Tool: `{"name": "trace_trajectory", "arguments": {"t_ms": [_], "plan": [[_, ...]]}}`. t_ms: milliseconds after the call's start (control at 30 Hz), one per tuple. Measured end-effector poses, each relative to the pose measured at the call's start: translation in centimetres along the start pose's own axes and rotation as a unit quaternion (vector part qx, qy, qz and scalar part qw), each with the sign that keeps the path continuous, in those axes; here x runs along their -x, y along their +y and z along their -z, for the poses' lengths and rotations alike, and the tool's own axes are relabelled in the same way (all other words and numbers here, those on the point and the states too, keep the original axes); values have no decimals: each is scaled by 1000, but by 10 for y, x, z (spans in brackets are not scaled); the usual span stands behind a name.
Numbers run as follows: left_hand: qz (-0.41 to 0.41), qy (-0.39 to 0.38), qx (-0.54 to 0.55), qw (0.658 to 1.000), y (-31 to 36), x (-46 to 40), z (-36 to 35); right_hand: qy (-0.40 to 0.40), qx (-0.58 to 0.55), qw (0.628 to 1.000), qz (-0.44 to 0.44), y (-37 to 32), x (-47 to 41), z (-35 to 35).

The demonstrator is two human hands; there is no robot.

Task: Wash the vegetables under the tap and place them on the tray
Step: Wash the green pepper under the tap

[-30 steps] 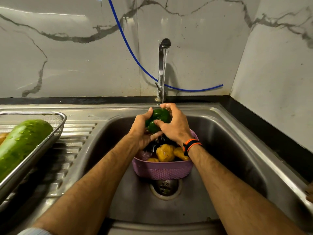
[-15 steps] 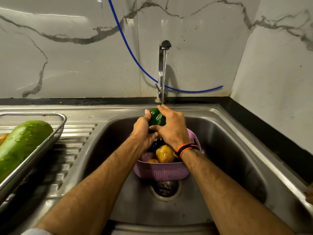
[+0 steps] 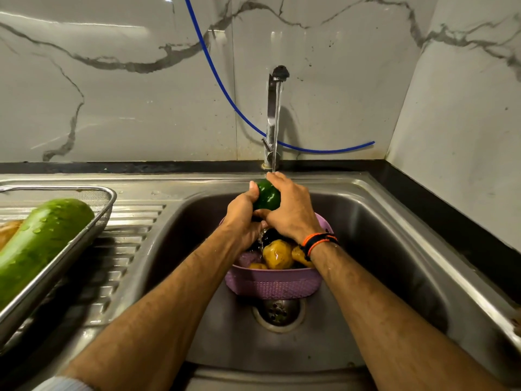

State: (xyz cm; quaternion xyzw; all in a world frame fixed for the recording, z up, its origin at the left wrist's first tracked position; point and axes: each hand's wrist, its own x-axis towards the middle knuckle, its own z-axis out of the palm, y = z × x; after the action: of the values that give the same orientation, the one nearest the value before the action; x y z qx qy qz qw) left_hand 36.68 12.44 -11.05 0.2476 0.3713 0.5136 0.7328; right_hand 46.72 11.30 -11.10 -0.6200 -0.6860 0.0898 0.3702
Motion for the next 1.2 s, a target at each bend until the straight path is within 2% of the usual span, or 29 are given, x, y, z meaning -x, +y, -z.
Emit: {"name": "trace_trajectory", "arguments": {"t_ms": [100, 267, 467, 567, 667, 767, 900, 967, 1067, 1200], "plan": [[5, 14, -4, 1000, -2, 0, -1, -16, 5, 1000, -4, 3, 1, 0], [-17, 38, 5, 999, 0, 1, -3, 53, -3, 999, -4, -1, 5, -1], [-33, 5, -72, 997, -3, -4, -3, 65, -148, 983, -88, 7, 1, 2], [-25, -11, -105, 994, -2, -6, 2, 54, -245, 952, -174, 16, -2, 5], [-30, 0, -145, 989, -1, -8, 8, 57, -380, 889, -248, 28, -5, 5], [-27, 0, -199, 980, -1, -10, 12, 39, -503, 819, -274, 30, -5, 9], [-34, -10, -226, 974, -5, -13, 15, 43, -589, 748, -304, 29, -4, 15], [-44, -13, -203, 978, -6, -12, 13, 44, -597, 737, -313, 28, -4, 15], [-63, -17, -167, 984, -7, -12, 12, 47, -590, 742, -316, 27, -3, 14], [-81, -23, -177, 981, -7, -12, 15, 50, -594, 739, -314, 23, -1, 16]]}}
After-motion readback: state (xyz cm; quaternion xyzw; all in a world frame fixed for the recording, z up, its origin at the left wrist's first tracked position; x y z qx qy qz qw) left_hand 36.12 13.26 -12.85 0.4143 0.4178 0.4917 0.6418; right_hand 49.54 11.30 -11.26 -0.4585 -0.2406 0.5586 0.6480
